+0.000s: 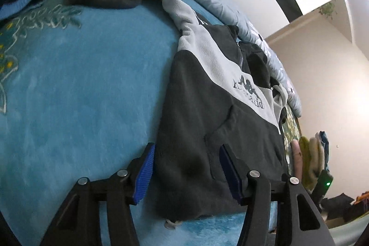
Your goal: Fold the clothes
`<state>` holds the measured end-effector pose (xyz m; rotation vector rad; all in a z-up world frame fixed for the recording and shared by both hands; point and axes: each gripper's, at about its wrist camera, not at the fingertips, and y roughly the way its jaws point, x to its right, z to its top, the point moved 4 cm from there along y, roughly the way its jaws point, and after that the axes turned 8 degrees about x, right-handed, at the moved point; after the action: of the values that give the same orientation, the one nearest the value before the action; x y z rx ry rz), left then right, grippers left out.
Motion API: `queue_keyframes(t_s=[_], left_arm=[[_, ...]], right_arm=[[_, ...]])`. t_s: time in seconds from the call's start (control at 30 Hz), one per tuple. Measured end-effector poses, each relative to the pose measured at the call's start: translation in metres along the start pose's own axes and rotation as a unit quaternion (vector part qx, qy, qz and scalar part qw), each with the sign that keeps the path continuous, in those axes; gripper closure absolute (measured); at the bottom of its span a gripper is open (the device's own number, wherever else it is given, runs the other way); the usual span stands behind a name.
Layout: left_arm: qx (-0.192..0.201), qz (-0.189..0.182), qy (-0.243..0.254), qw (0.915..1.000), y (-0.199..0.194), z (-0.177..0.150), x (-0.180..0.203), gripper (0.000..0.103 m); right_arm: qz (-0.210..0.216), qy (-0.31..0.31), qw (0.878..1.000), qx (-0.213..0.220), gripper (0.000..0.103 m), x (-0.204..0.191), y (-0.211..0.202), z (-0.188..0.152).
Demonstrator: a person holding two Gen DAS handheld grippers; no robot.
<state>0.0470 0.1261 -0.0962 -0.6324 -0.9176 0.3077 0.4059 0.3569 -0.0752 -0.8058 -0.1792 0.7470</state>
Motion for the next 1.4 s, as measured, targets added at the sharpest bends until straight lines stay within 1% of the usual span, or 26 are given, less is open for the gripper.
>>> queue_keyframes(t_s=[0.03, 0.07, 0.1, 0.13, 0.17, 0.23, 0.27, 0.3, 0.33, 0.4, 0.43, 0.57, 0.67, 0.7, 0.73, 0.77, 0.8, 0.87, 0.97, 1.0, 1.03, 1.1, 1.13, 1.23, 1.3, 1.4], left_arm=[[0.001, 0.003, -0.001, 1.0000, -0.001, -0.001, 0.001, 0.043], [-0.001, 0.005, -0.002, 1.0000, -0.001, -0.002, 0.001, 0.043], [-0.003, 0.006, -0.002, 1.0000, -0.002, -0.003, 0.002, 0.043], [-0.005, 0.008, -0.003, 1.0000, -0.002, -0.004, 0.002, 0.043], [-0.007, 0.009, -0.004, 0.9999, -0.003, -0.005, 0.003, 0.043], [-0.010, 0.007, -0.007, 0.9999, -0.004, -0.006, 0.003, 0.042], [-0.012, 0.005, -0.008, 0.9999, -0.005, -0.006, 0.003, 0.042], [-0.014, 0.002, -0.009, 0.9999, -0.006, -0.007, 0.004, 0.042], [-0.016, 0.000, -0.008, 0.9998, -0.005, -0.008, 0.004, 0.042], [-0.021, 0.001, -0.004, 0.9998, -0.002, -0.009, 0.005, 0.042], [-0.023, 0.000, -0.002, 0.9997, 0.000, -0.009, 0.006, 0.042], [-0.033, -0.026, -0.005, 0.9991, 0.008, -0.011, 0.010, 0.042], [-0.027, -0.034, -0.007, 0.9990, 0.010, -0.012, 0.007, 0.048], [-0.025, -0.033, -0.009, 0.9991, 0.009, -0.012, 0.006, 0.059], [-0.024, -0.032, -0.014, 0.9991, 0.009, -0.013, 0.004, 0.075], [-0.023, -0.031, -0.018, 0.9991, 0.009, -0.014, 0.003, 0.085], [-0.022, -0.031, -0.024, 0.9990, 0.008, -0.014, 0.001, 0.089], [-0.010, -0.034, -0.028, 0.9990, 0.001, -0.014, 0.001, 0.092], [0.010, -0.057, -0.016, 0.9982, -0.024, -0.010, 0.009, 0.093], [0.014, -0.060, -0.007, 0.9981, -0.033, -0.009, 0.012, 0.093], [0.020, -0.058, 0.006, 0.9981, -0.043, -0.009, 0.014, 0.093], [0.025, -0.041, 0.028, 0.9984, -0.052, -0.014, 0.012, 0.094], [0.021, -0.032, 0.032, 0.9988, -0.050, -0.017, 0.008, 0.094], [0.009, -0.007, 0.016, 0.9998, -0.037, -0.027, -0.009, 0.094], [0.008, -0.010, 0.011, 0.9999, -0.036, -0.028, -0.012, 0.093], [0.010, -0.005, 0.030, 0.9995, -0.050, -0.022, 0.000, 0.092]], right_arm=[[-0.004, 0.002, 1.000, 0.009, 0.081, 0.000, -0.003, -0.001], [-0.006, 0.001, 1.000, 0.016, 0.088, -0.001, -0.005, 0.000], [-0.003, -0.001, 1.000, 0.017, 0.091, -0.003, -0.006, -0.001], [0.001, -0.004, 1.000, 0.015, 0.092, -0.005, -0.006, -0.001], [0.010, 0.010, 1.000, 0.025, 0.093, 0.000, -0.013, 0.003], [0.030, 0.047, 0.997, 0.053, 0.094, 0.015, -0.029, 0.012], [0.043, 0.087, 0.993, 0.066, 0.094, 0.033, -0.034, 0.016], [0.050, 0.127, 0.988, 0.072, 0.094, 0.049, -0.035, 0.014], [0.042, 0.159, 0.984, 0.067, 0.094, 0.065, -0.031, 0.008], [0.031, 0.176, 0.983, 0.047, 0.095, 0.076, -0.019, -0.004], [0.031, 0.180, 0.982, 0.044, 0.095, 0.076, -0.016, -0.009], [0.035, 0.191, 0.980, 0.053, 0.094, 0.077, -0.012, -0.013], [0.040, 0.195, 0.978, 0.053, 0.094, 0.080, -0.012, -0.012], [0.042, 0.199, 0.978, 0.054, 0.094, 0.080, -0.012, -0.012], [0.045, 0.203, 0.977, 0.055, 0.094, 0.079, -0.013, -0.013], [0.048, 0.208, 0.975, 0.057, 0.094, 0.078, -0.015, -0.015], [0.049, 0.211, 0.975, 0.058, 0.094, 0.077, -0.016, -0.014], [0.056, 0.209, 0.974, 0.061, 0.094, 0.071, -0.020, -0.012], [0.080, 0.200, 0.974, 0.065, 0.095, 0.063, -0.038, -0.008], [0.078, 0.195, 0.975, 0.068, 0.100, 0.062, -0.047, -0.008], [0.074, 0.189, 0.977, 0.071, 0.101, 0.062, -0.055, -0.009], [0.054, 0.189, 0.978, 0.075, 0.101, 0.071, -0.069, -0.017], [0.048, 0.199, 0.976, 0.069, 0.101, 0.078, -0.069, -0.026], [0.044, 0.227, 0.971, 0.053, 0.101, 0.090, -0.061, -0.044], [0.047, 0.228, 0.971, 0.053, 0.101, 0.091, -0.059, -0.044], [0.050, 0.194, 0.978, 0.062, 0.101, 0.082, -0.062, -0.031]])
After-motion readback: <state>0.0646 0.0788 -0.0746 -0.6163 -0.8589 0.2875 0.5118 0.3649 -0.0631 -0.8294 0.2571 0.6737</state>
